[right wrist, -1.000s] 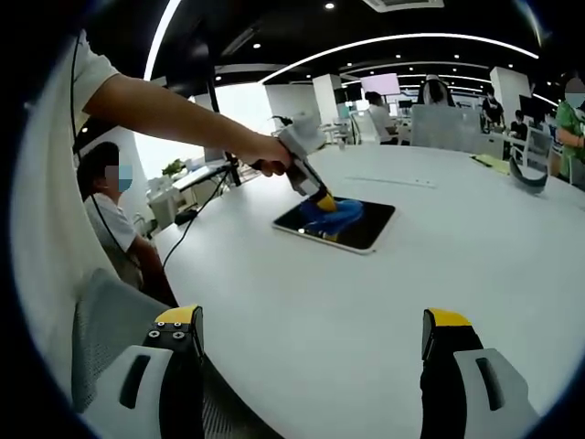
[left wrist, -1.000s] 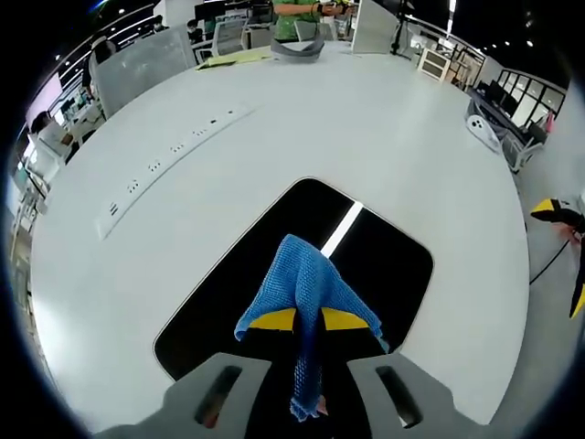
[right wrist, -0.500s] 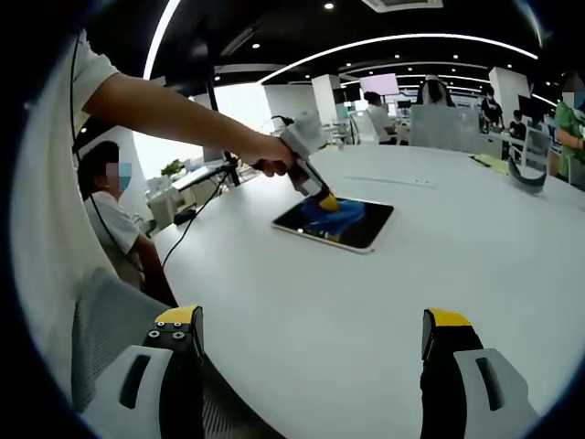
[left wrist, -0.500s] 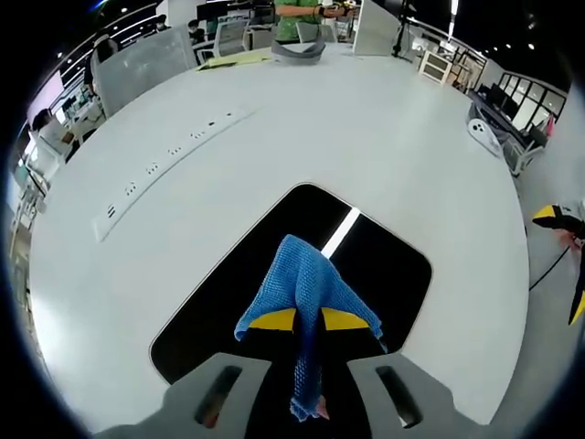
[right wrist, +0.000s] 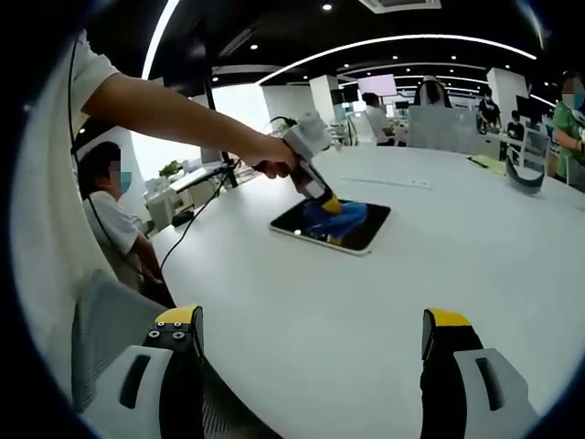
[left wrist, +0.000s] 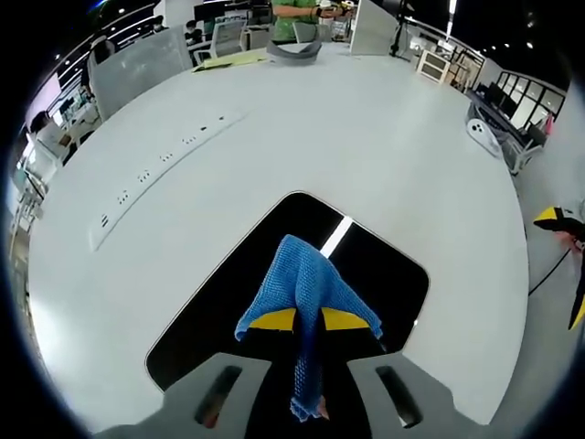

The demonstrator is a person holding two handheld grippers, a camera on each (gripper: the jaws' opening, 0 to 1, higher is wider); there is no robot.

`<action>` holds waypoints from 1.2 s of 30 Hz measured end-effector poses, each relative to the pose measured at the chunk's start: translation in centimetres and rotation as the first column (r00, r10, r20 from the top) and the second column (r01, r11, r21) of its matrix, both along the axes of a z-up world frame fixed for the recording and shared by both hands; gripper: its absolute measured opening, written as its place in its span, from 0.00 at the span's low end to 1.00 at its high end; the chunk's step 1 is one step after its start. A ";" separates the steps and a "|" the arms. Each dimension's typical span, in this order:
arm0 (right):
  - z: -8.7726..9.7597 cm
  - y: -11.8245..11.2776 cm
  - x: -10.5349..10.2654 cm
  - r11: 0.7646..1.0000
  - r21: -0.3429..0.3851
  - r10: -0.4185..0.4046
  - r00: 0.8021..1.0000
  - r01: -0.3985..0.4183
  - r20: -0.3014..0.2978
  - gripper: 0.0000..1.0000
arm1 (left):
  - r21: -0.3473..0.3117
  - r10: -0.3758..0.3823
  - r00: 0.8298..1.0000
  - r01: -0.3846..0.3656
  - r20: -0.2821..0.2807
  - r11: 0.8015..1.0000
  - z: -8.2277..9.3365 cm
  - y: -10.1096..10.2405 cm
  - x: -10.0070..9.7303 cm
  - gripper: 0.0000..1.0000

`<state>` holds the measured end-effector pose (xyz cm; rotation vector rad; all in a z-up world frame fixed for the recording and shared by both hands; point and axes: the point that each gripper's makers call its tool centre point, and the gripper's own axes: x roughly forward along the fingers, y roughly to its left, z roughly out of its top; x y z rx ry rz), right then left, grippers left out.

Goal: Wipe the mirror surface with the cleaning cloth until all visible marks leave the cleaned area.

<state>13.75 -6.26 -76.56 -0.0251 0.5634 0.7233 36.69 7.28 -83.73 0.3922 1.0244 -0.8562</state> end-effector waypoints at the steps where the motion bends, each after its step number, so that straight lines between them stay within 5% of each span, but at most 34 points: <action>1: 0.0 0.0 0.0 1.000 0.000 0.000 1.000 0.000 0.000 1.00 | 0.002 -0.003 1.000 0.003 -0.001 1.000 0.0 0.0 0.0 0.06; 24: 0.2 0.9 0.4 0.993 -0.034 0.116 0.992 -0.114 0.052 1.00 | 0.029 -0.001 1.000 0.001 0.011 1.000 0.0 0.0 -0.1 0.06; 36: 0.5 0.9 0.6 0.997 -0.039 0.063 0.997 -0.062 0.037 1.00 | 0.029 -0.012 1.000 0.012 0.016 1.000 -0.1 0.0 -0.1 0.06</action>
